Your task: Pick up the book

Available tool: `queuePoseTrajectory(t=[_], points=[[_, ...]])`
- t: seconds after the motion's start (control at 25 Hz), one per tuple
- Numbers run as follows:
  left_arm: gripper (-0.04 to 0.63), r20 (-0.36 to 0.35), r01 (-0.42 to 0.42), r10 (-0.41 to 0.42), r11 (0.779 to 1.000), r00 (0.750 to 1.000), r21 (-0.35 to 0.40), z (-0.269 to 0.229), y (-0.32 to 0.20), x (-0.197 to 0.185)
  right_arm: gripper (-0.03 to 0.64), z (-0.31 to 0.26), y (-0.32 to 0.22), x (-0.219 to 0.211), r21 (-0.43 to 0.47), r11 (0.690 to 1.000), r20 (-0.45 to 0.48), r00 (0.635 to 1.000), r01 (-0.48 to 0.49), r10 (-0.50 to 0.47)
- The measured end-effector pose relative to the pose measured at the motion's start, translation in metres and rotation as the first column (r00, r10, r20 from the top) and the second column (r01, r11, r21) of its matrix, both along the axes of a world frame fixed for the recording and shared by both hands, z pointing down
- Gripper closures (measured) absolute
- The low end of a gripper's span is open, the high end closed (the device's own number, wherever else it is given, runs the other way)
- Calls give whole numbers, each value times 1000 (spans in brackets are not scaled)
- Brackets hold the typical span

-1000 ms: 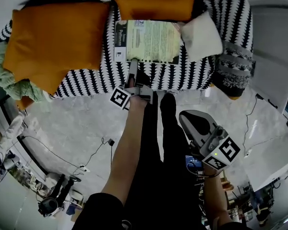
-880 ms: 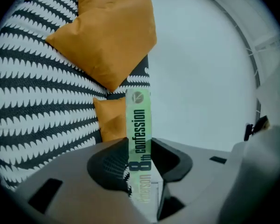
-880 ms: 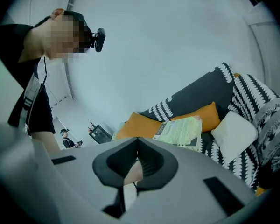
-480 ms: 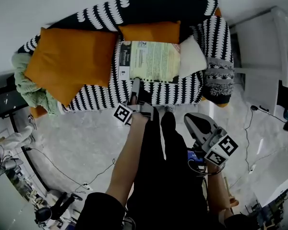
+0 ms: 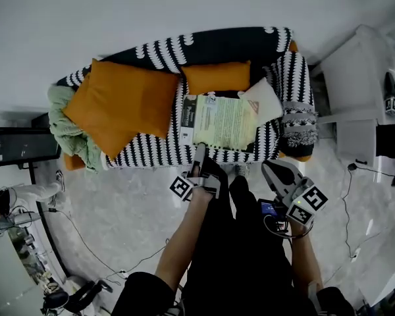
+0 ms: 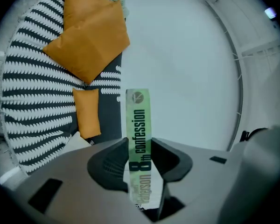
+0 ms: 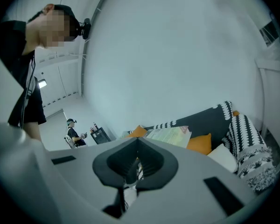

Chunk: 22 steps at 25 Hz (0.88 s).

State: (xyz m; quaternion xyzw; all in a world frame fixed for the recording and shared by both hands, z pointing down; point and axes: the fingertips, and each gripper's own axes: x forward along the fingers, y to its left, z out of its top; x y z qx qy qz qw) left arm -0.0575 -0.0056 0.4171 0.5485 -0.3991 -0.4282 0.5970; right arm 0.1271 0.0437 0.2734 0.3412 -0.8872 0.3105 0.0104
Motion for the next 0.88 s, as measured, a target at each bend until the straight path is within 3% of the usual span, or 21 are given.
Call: queuePoseTrajectory(t=[0.52, 0.88], points=[[437, 21, 57, -57, 998, 998, 42, -53, 69, -13, 600, -21, 29, 1, 30, 999, 65, 997, 44, -46], [437, 9, 84, -85, 995, 996, 51, -64, 107, -46, 600, -44, 43, -17, 81, 996, 92, 994, 45, -52]])
